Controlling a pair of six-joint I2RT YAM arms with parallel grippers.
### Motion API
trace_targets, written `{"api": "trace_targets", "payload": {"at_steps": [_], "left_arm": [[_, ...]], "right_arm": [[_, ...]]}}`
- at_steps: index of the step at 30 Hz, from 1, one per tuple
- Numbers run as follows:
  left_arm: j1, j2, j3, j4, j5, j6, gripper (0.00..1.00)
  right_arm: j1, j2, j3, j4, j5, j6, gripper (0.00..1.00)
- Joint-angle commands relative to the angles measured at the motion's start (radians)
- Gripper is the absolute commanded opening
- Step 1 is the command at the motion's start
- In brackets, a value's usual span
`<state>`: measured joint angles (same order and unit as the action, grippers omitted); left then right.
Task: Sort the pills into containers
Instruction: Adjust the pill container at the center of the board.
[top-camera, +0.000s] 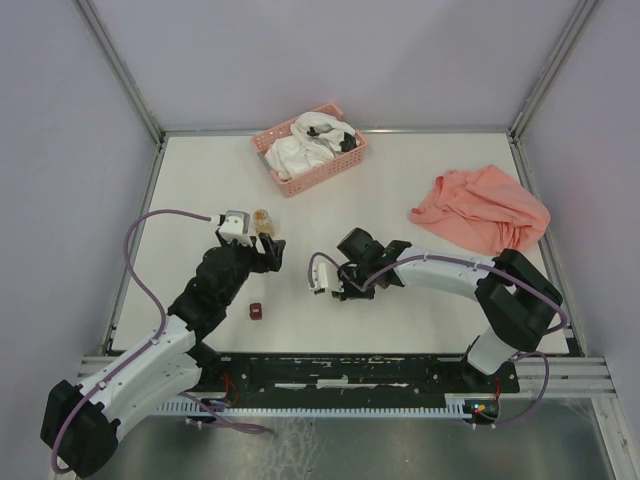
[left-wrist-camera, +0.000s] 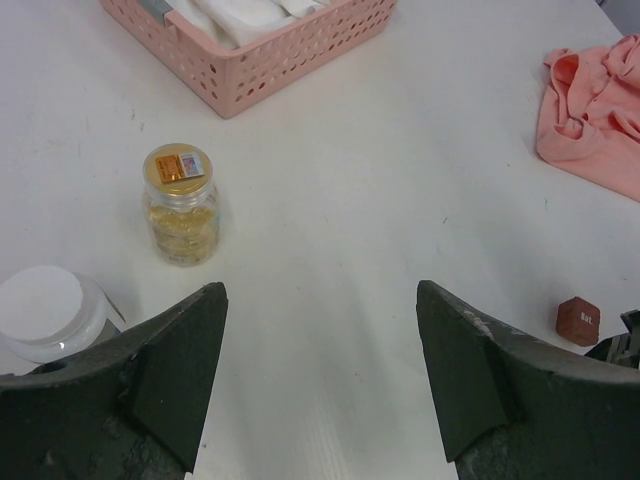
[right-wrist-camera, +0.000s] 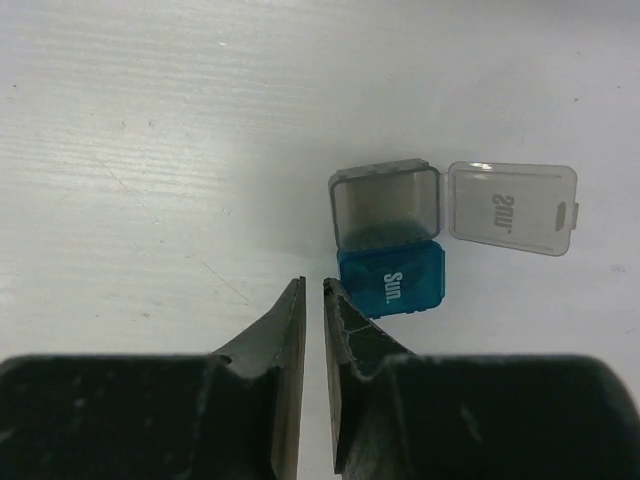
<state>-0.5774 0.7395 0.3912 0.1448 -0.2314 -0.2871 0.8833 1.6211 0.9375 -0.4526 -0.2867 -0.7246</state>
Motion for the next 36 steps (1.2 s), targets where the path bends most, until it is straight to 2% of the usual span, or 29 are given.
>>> {"api": "trace_targets", "payload": {"at_steps": [1, 8, 14, 24, 26, 30, 36], "left_arm": [[0.006, -0.004, 0.002, 0.046, -0.047, -0.005, 0.82], [0.010, 0.065, 0.073, 0.021, -0.114, 0.028, 0.82], [0.031, 0.214, 0.204, -0.065, -0.152, 0.058, 0.82], [0.128, 0.518, 0.467, -0.243, -0.163, 0.079, 0.81], [0.153, 0.587, 0.501, -0.247, -0.158, 0.086, 0.77], [0.201, 0.693, 0.559, -0.263, -0.096, 0.089, 0.63], [0.227, 0.786, 0.589, -0.272, -0.104, 0.098, 0.63]], "right_arm": [[-0.037, -0.031, 0.052, -0.013, -0.101, 0.039, 0.20], [-0.128, -0.076, 0.166, -0.253, -0.321, -0.006, 0.22], [-0.188, -0.103, 0.264, -0.407, -0.376, -0.011, 0.27], [-0.277, -0.223, 0.262, -0.409, -0.387, 0.029, 0.32], [-0.284, -0.237, 0.258, -0.405, -0.387, 0.030, 0.33], [-0.287, -0.248, 0.255, -0.401, -0.376, 0.031, 0.33], [-0.286, -0.246, 0.253, -0.402, -0.375, 0.030, 0.33]]}}
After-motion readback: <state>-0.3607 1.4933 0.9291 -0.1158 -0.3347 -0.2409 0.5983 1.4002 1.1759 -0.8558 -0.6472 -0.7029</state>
